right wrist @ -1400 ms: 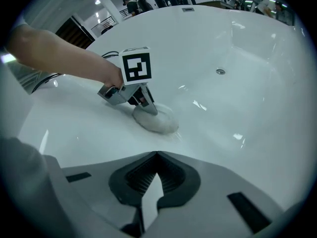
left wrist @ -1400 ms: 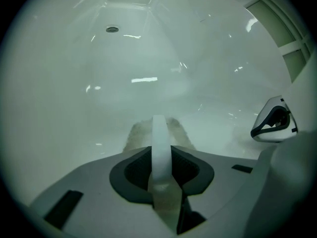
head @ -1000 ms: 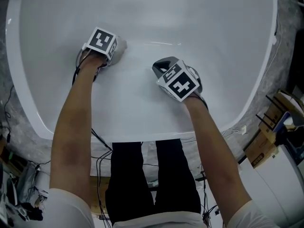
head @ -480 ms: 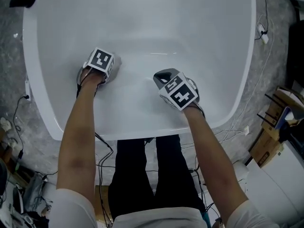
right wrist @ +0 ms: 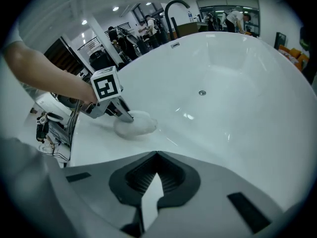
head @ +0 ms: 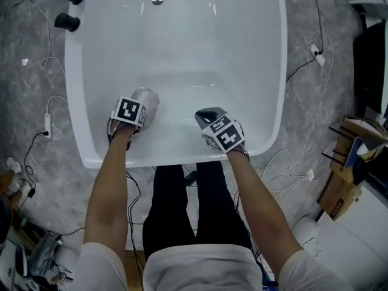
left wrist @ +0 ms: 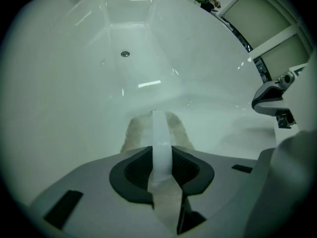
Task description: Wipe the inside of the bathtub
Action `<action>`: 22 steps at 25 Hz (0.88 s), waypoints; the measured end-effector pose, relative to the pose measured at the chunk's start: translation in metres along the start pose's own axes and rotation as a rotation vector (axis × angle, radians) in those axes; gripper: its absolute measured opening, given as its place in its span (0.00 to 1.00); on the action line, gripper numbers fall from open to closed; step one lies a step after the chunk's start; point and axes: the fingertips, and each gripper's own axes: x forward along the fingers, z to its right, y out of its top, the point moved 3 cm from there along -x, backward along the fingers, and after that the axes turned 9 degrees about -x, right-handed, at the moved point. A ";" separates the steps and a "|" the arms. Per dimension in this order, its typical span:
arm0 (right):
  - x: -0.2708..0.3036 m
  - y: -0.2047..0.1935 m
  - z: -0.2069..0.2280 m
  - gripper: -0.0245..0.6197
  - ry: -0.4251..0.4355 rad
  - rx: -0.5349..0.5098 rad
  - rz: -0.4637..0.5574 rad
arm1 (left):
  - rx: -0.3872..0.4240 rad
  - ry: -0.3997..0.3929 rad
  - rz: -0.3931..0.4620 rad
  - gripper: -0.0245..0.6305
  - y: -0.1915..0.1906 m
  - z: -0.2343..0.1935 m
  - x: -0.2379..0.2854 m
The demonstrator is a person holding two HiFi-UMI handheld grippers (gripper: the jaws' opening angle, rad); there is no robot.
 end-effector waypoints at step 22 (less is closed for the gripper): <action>-0.233 0.003 -0.033 0.07 0.004 -0.145 0.247 | -0.177 -0.051 0.425 0.20 -0.063 0.207 -0.205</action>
